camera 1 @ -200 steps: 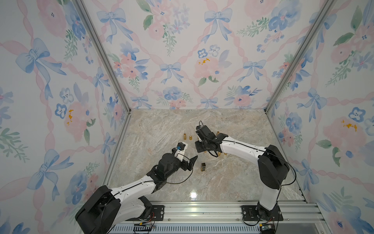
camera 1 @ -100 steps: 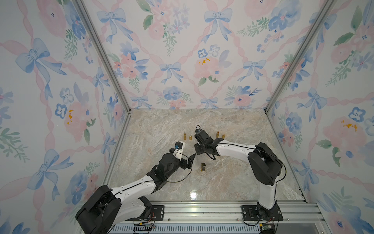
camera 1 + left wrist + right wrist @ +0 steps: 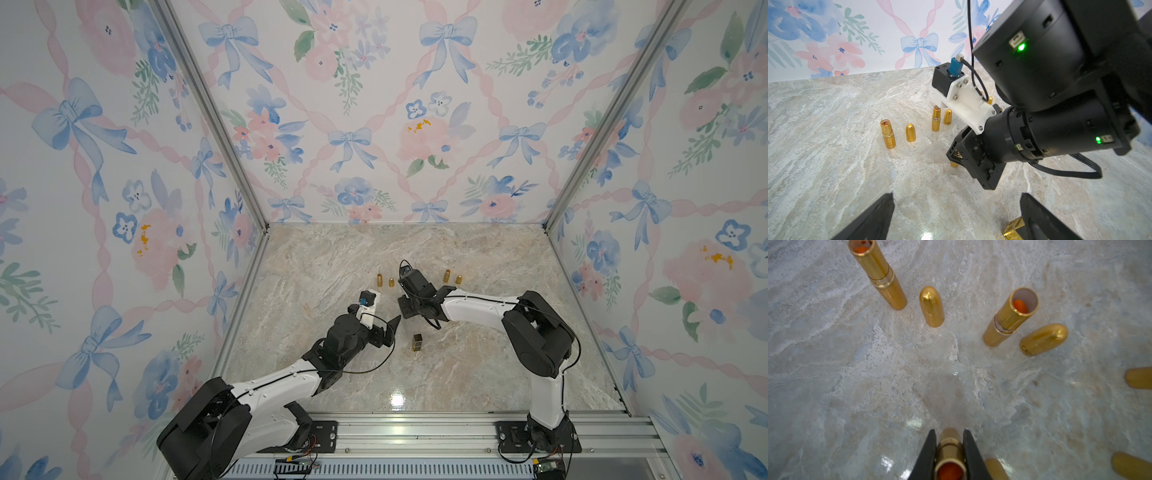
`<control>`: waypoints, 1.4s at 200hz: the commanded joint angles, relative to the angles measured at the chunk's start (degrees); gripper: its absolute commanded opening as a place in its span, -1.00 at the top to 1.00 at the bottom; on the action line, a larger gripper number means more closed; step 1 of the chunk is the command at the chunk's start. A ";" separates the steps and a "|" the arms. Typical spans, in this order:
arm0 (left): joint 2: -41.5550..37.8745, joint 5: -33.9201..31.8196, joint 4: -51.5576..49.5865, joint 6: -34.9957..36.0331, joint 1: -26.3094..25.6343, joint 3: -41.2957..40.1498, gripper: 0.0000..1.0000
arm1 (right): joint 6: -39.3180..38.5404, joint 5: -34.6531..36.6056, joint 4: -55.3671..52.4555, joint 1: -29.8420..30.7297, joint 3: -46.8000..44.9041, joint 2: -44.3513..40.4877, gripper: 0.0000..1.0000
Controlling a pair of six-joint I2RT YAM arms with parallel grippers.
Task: Open the lipstick cap
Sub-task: Place the lipstick at the center of the board, then pick up the lipstick at the center of the board.
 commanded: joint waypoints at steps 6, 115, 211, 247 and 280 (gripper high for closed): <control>0.40 -0.96 -0.04 -0.90 0.08 -0.22 -0.96 | -1.01 1.31 0.58 0.48 -2.04 0.61 0.68; -0.27 -0.97 -0.18 -0.65 0.16 -0.30 -0.96 | -2.10 0.93 -1.45 0.60 0.96 -0.96 0.29; -2.18 2.04 -2.04 -0.63 0.07 -1.20 -0.96 | 3.23 -0.10 -20.23 0.71 7.20 -12.19 -0.16; -4.41 2.98 -3.70 -1.45 -0.04 -2.79 -0.96 | 9.03 -1.46 -35.84 1.55 10.57 -15.27 -0.25; -6.62 4.11 -4.90 -3.33 -0.47 -4.43 -0.96 | 15.18 -2.35 -42.20 4.62 9.80 -17.94 -0.29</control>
